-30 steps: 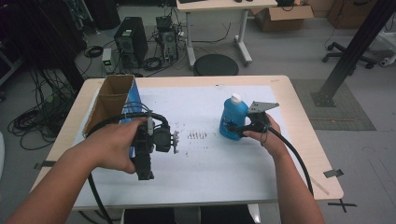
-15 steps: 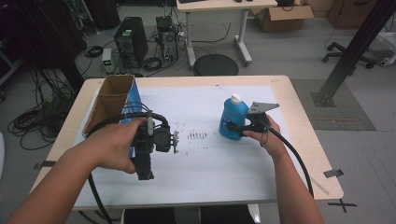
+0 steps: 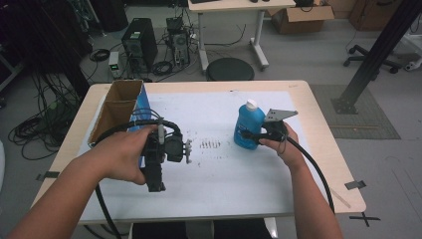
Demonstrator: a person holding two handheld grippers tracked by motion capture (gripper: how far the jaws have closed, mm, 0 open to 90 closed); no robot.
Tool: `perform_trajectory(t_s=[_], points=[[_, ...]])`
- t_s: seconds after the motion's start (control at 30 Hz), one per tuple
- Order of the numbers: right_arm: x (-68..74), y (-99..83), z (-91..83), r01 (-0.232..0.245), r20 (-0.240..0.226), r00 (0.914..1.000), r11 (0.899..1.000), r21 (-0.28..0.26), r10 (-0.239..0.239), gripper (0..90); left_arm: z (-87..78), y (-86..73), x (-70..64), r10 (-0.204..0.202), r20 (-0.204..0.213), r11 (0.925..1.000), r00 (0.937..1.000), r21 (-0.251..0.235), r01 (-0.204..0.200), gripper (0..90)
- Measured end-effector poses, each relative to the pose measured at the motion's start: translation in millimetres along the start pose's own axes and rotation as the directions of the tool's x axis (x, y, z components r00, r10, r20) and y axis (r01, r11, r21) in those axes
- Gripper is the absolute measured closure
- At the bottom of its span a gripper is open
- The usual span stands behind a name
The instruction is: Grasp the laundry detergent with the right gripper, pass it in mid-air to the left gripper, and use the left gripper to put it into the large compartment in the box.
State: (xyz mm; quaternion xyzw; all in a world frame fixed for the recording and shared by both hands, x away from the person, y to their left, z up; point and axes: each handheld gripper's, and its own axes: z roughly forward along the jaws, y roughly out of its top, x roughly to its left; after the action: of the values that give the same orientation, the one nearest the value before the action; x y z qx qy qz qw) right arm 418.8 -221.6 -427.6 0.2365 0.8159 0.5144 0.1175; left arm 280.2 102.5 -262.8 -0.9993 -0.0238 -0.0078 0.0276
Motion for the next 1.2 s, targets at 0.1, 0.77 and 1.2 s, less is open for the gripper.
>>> perform_trajectory(t_s=[0.1,0.77,1.2], points=[[-0.1,1.1,-1.1,-0.011,-0.009,0.9999,1.000,-0.011,0.011,45.9,-1.1,0.7,0.0,0.001,-0.002,1.0000,1.0000,0.003,-0.001,0.4],[40.5,57.9,-54.3,0.153,-0.174,0.9728,0.988,-0.013,-0.153,45.8,-27.8,11.7,11.8,-0.005,-0.031,0.9999,0.9995,-0.012,0.005,0.4],[102.2,67.5,-51.1,0.284,-0.319,0.9074,0.959,-0.013,-0.273,45.2,-32.4,24.5,15.7,0.004,-0.024,1.0000,0.9997,-0.002,-0.004,0.3]])
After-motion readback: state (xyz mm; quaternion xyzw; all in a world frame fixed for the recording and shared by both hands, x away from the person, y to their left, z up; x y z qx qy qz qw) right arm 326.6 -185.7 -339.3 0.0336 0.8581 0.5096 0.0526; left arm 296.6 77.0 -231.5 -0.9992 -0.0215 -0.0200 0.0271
